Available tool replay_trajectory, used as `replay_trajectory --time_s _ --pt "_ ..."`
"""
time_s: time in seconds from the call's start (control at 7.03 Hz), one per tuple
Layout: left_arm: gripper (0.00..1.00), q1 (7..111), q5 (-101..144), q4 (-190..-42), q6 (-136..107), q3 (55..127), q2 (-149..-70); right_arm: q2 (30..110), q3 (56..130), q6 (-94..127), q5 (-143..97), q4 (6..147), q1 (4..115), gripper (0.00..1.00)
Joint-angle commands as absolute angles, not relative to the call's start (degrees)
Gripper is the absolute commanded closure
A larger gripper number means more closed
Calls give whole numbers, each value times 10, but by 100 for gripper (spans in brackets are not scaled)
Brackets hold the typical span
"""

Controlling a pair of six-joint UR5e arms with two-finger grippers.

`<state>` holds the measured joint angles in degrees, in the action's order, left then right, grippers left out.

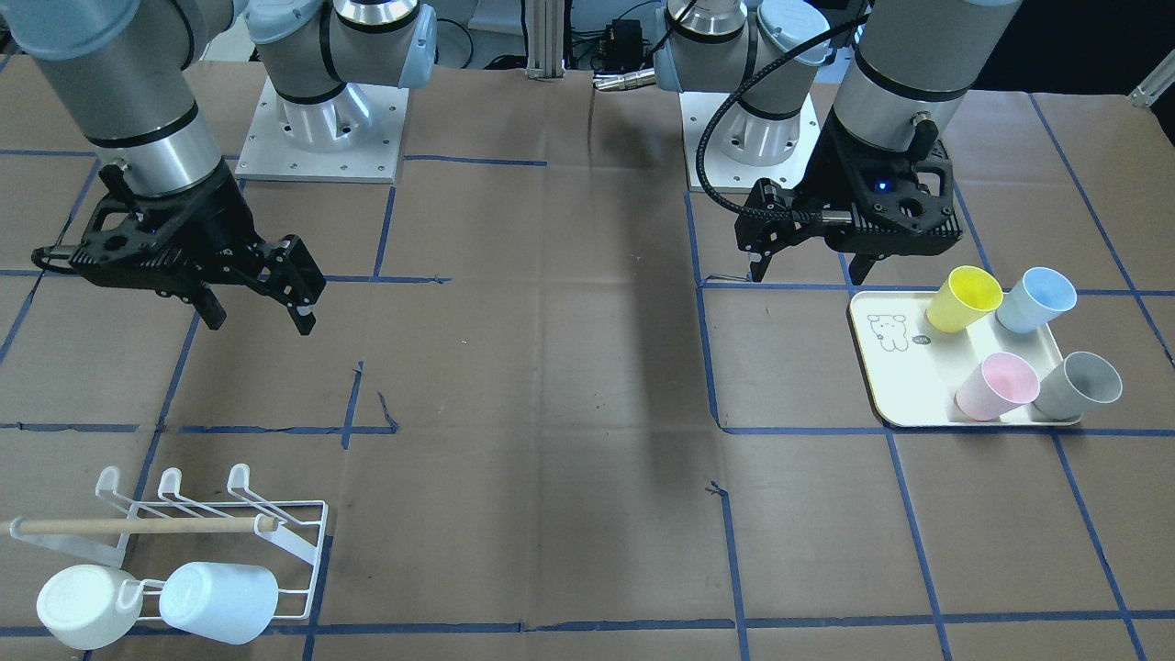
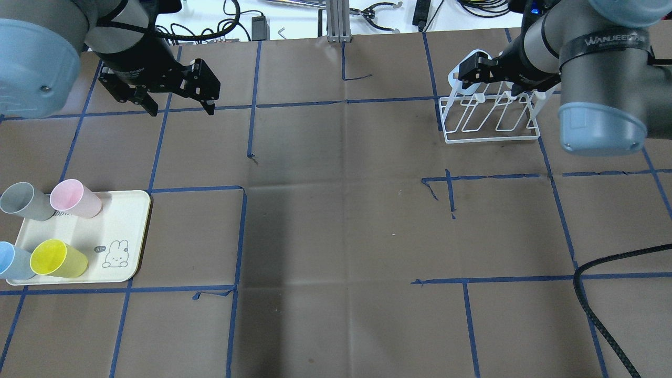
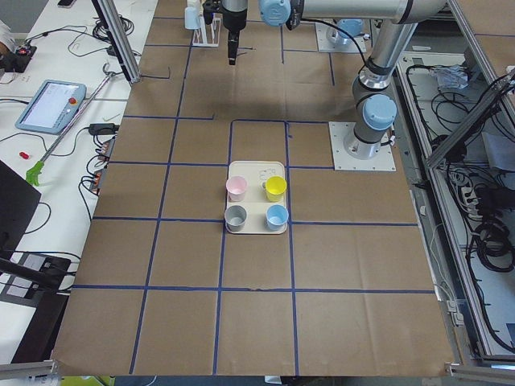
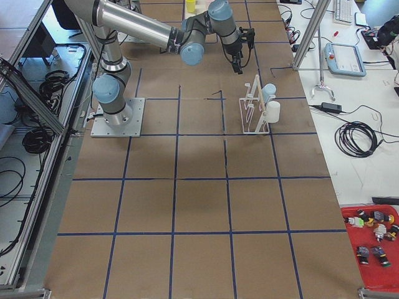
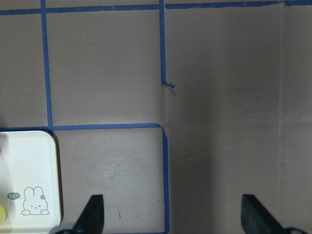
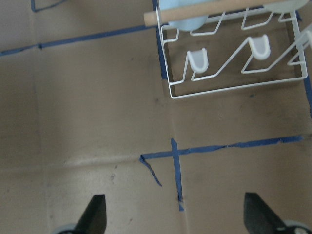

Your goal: Transfer IKEA cup to right arm and place on rack

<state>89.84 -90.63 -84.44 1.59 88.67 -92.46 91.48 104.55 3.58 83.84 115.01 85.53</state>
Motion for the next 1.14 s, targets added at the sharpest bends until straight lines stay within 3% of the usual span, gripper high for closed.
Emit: replay_trajectory --time_s 0.0,0.28,1.0 --pt "1 898 -907 -845 16 887 -925 945 1018 37 843 1031 873 0" --pt "1 898 -907 -845 16 887 -925 927 954 38 846 947 881 0" --pt "1 898 -904 -853 -13 887 -925 926 956 57 922 962 933 0"
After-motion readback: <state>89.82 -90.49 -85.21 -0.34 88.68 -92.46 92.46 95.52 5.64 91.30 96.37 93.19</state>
